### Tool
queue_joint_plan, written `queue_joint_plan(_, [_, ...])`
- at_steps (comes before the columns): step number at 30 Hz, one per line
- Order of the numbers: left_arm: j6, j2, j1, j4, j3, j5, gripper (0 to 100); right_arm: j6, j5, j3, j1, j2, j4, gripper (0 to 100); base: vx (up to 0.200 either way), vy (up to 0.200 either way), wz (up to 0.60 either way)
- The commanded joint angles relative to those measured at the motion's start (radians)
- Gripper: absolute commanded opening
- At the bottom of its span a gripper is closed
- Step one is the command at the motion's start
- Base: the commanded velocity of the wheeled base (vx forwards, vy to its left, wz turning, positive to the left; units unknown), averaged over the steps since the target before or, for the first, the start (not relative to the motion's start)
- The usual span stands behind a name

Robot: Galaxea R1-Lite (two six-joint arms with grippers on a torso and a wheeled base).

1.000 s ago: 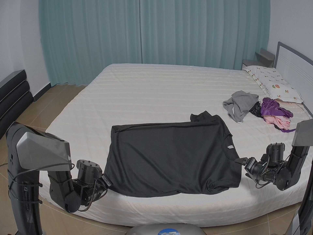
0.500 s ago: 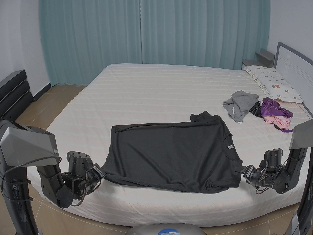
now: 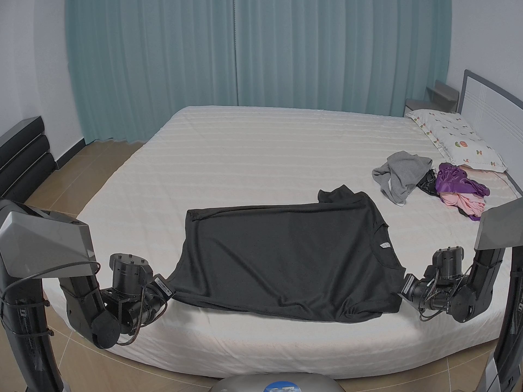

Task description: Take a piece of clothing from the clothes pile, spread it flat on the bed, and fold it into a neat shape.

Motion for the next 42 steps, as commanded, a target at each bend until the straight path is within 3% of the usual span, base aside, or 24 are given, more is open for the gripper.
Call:
queue_joint_plan(1, [0.005, -0.005, 0.009, 0.0, -0.047, 0.006, 0, 0.013, 0.012, -0.06, -0.032, -0.056, 0.009, 0, 0.0, 0.0, 0.0])
queue_joint_plan(6, [0.006, 0.007, 0.024, 0.003, -0.08, 0.004, 0, 0.012, 0.02, -0.134, -0.037, -0.048, 0.081, 0, 0.0, 0.0, 0.0])
queue_joint_plan(12, [-0.002, 0.01, 0.027, 0.001, -0.065, 0.001, 0, -0.004, 0.07, -0.106, -0.038, -0.045, 0.137, 0, 0.0, 0.0, 0.0])
queue_joint_plan(13, [-0.002, 0.01, 0.027, 0.001, -0.065, 0.001, 0, -0.004, 0.07, -0.106, -0.038, -0.044, 0.137, 100, 0.0, 0.0, 0.0])
queue_joint_plan(19, [-0.002, 0.012, 0.021, 0.001, -0.053, 0.0, 0, -0.142, 0.064, -0.066, -0.038, 0.001, 0.143, 100, 0.0, 0.0, 0.0])
queue_joint_plan(27, [-0.002, 0.017, 0.021, 0.001, -0.047, 0.001, 0, -0.171, 0.064, -0.071, -0.029, 0.021, 0.161, 100, 0.0, 0.0, 0.0])
queue_joint_plan(28, [-0.002, 0.017, 0.02, 0.001, -0.047, 0.001, 0, -0.206, 0.064, -0.069, -0.027, 0.024, 0.173, 0, 0.0, 0.0, 0.0])
queue_joint_plan(32, [-0.002, 0.017, 0.016, 0.001, -0.042, 0.001, 0, -0.254, 0.044, -0.102, -0.027, 0.029, 0.223, 0, 0.0, 0.0, 0.0])
queue_joint_plan(39, [0.002, 0.015, 0.016, 0.001, -0.042, 0.003, 0, -0.251, 0.05, -0.138, -0.035, 0.007, 0.216, 0, 0.0, 0.0, 0.0])
queue_joint_plan(42, [0.006, 0.015, 0.016, -0.002, -0.05, 0.003, 0, -0.211, 0.055, -0.16, -0.037, -0.051, 0.226, 0, 0.0, 0.0, 0.0])
